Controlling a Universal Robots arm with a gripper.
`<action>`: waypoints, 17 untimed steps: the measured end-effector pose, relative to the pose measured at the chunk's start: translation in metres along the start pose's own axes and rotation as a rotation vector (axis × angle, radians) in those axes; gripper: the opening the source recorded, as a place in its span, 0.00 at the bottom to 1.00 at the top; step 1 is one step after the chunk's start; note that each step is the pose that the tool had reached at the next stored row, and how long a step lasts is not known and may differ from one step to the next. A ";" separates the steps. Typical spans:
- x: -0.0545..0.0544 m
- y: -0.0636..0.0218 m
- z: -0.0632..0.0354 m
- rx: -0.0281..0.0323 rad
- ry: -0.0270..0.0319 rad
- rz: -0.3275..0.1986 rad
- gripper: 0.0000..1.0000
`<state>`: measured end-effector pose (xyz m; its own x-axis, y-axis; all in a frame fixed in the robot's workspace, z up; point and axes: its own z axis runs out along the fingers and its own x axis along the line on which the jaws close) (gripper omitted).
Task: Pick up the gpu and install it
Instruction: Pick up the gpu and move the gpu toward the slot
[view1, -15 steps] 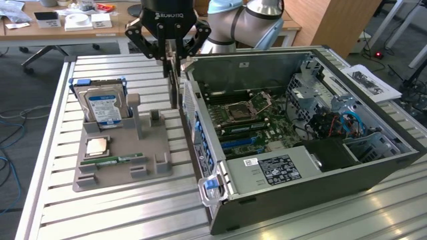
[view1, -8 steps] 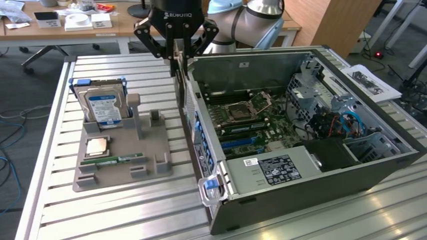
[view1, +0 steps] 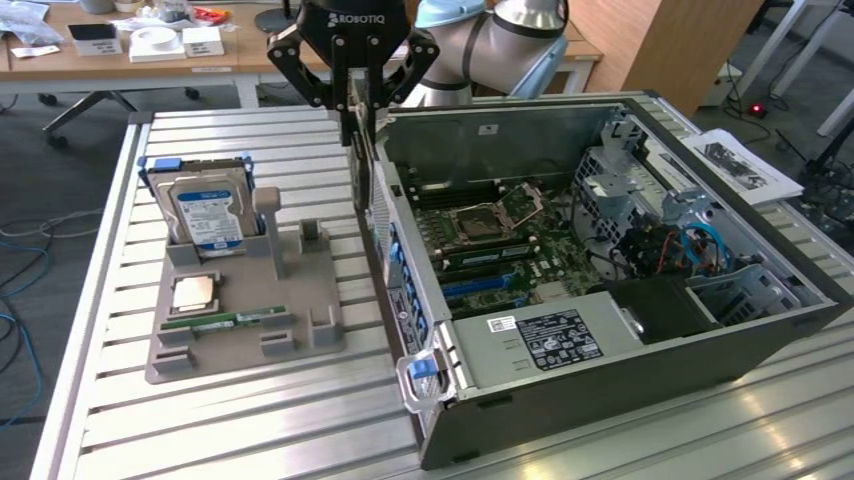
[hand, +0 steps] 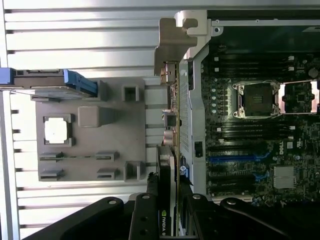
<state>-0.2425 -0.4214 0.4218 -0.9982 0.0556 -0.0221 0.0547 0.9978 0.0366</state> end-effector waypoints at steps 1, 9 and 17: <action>0.000 0.0000 0.0000 0.0000 0.0000 0.000 0.27; -0.005 0.0003 0.0000 0.0001 0.0001 0.000 0.27; -0.021 0.0012 0.0005 -0.0002 0.0001 0.000 0.27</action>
<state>-0.2212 -0.4214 0.4219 -0.9982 0.0554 -0.0220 0.0545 0.9978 0.0369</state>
